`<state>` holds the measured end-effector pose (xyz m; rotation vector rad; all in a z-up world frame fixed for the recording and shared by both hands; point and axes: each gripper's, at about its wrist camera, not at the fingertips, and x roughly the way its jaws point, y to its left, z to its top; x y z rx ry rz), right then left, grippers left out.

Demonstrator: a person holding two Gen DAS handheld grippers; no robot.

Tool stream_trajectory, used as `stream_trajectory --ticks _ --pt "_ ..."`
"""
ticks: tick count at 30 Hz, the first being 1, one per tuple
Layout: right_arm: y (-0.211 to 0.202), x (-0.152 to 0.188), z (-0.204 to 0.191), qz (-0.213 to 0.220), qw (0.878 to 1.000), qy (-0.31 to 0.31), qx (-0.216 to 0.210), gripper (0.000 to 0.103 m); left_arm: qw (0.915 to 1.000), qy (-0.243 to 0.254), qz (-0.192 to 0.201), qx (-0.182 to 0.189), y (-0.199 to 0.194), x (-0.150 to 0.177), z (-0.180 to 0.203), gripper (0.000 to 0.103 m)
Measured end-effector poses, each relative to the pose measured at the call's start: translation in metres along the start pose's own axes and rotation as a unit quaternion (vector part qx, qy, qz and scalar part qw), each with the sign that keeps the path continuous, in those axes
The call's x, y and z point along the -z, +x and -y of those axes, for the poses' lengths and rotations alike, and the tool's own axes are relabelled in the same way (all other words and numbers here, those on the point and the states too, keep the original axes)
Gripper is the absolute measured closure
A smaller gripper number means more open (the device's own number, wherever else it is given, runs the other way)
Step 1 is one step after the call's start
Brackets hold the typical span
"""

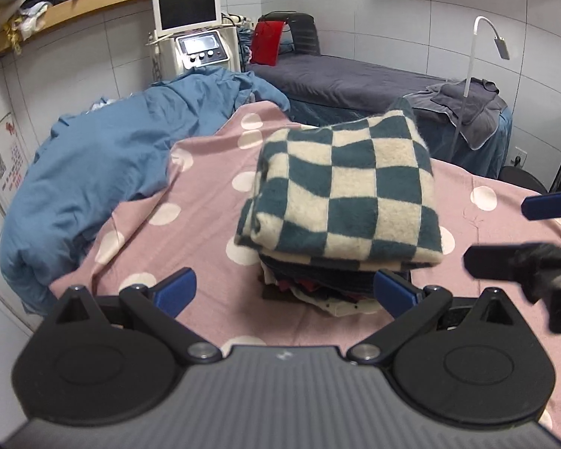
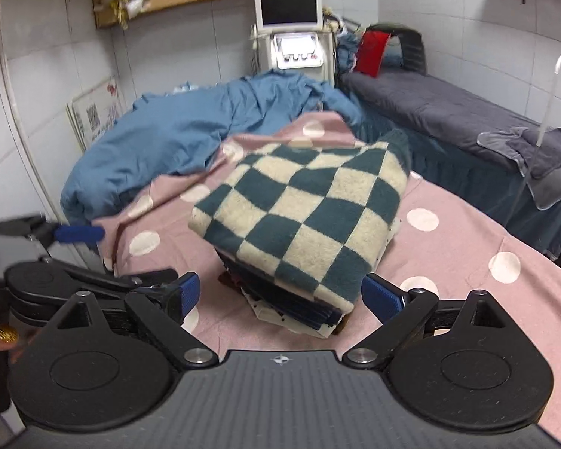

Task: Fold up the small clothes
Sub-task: 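Release the sweater on the stack and withdraw both grippers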

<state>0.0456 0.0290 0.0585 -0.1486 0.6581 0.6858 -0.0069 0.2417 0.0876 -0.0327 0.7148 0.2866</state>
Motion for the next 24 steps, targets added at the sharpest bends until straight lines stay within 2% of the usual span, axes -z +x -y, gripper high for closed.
stream_trajectory --ticks 2,7,12,19,24 --pt "0.007 -0.003 -0.002 -0.011 1.0 -0.007 0.012 0.0 0.9999 -0.001 -0.007 0.01 0.006 -0.008 0.001 0.0" --pt "0.019 -0.007 0.003 -0.024 0.999 -0.009 0.024 0.0 0.9993 0.026 -0.023 -0.014 0.031 -0.021 0.012 0.0" --pt "0.028 -0.01 0.009 -0.03 0.999 -0.012 0.036 0.0 0.9983 0.045 -0.029 -0.02 0.05 -0.029 0.02 0.0" --pt "0.037 -0.012 0.01 -0.041 0.998 -0.019 0.043 0.0 0.998 0.045 -0.042 -0.015 0.067 -0.031 0.02 0.0" --pt "0.041 -0.012 0.011 -0.049 0.998 -0.019 0.037 0.0 0.998 0.047 -0.037 -0.018 0.069 -0.03 0.018 0.0"
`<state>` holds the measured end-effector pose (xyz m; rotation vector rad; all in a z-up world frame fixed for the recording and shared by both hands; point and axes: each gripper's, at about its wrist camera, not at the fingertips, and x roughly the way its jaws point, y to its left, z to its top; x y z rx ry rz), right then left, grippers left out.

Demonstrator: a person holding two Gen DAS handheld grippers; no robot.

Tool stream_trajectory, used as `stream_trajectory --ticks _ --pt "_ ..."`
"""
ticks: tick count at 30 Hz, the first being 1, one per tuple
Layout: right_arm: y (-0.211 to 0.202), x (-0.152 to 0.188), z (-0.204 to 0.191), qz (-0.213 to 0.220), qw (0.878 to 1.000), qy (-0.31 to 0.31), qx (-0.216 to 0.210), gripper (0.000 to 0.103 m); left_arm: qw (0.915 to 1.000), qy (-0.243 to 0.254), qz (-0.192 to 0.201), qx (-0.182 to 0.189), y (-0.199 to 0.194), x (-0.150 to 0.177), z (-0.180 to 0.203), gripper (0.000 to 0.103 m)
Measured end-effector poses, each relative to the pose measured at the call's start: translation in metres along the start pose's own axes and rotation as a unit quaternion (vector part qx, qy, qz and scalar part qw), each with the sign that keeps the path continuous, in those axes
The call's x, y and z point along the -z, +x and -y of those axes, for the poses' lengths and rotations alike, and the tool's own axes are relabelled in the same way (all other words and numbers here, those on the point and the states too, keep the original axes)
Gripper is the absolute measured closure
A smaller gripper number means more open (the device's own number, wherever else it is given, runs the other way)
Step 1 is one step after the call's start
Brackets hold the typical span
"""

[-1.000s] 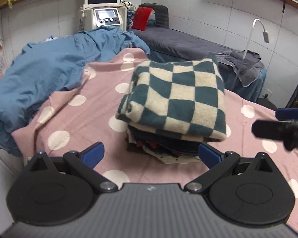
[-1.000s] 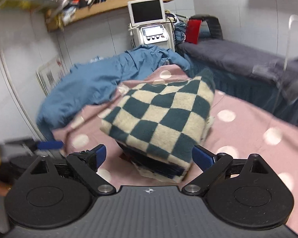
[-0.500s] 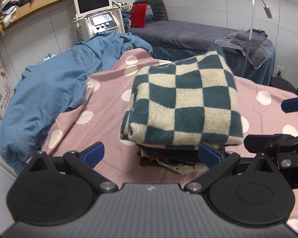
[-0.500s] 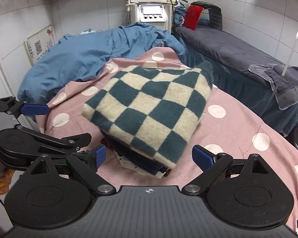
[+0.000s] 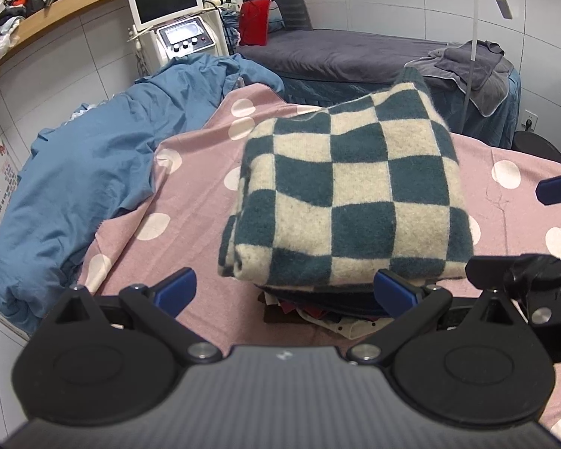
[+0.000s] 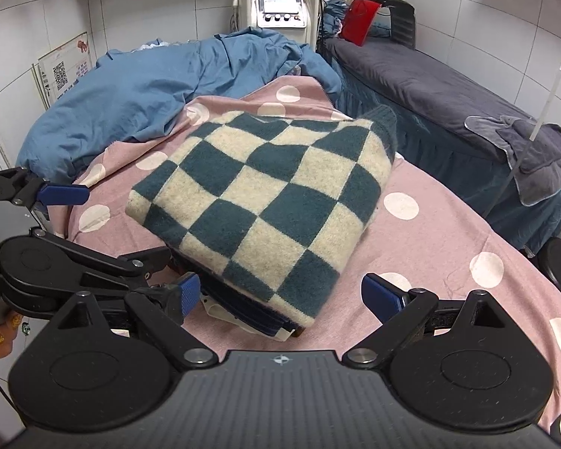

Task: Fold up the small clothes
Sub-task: 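Release the sweater on the stack and withdraw both grippers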

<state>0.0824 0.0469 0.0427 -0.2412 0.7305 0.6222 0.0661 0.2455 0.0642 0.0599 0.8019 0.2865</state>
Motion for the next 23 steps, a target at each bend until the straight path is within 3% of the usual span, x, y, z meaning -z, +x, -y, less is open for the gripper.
stream_trajectory --ticks 23 --pt "0.0054 -0.0016 -0.0029 -0.014 1.0 -0.001 0.001 0.0 0.9997 -0.018 -0.006 0.015 0.0019 0.0051 -0.0038 0.0"
